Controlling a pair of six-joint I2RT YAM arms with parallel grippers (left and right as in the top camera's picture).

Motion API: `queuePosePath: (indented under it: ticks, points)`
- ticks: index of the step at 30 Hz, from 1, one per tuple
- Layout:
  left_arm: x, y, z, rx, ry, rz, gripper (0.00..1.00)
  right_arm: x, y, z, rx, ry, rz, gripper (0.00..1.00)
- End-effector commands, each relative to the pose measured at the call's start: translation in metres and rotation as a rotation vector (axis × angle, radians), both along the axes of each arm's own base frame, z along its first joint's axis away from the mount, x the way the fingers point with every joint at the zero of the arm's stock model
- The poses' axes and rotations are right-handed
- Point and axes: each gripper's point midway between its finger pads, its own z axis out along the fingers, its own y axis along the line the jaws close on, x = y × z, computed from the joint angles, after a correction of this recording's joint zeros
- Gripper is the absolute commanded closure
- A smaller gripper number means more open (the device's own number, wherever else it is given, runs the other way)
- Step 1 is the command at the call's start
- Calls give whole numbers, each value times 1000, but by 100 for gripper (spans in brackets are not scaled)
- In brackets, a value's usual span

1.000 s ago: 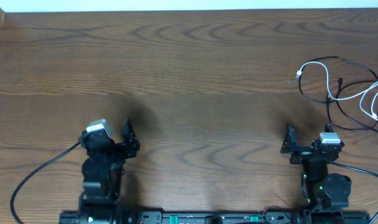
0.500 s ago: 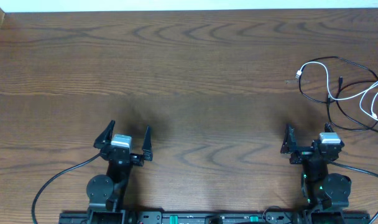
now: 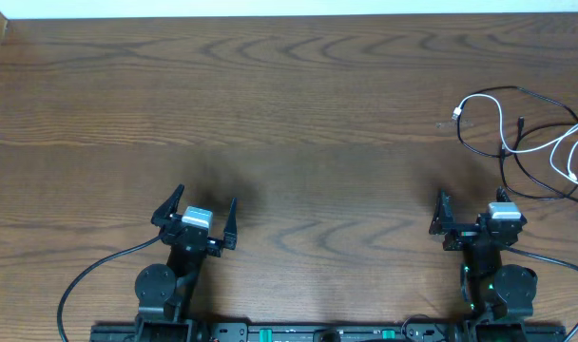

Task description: Untangle cables

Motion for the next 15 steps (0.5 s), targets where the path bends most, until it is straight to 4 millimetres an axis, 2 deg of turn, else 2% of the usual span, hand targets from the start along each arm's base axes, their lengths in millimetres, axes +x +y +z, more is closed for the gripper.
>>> queuePosePath:
  ticks: [1,15]
  points:
    - [-3,-6,-14,10,46,-42,2,0,1,0,13,-1,2,1]
    - [-3,-6,-13,-8,48,-40,2,0,1,0,13,-1,2,1]
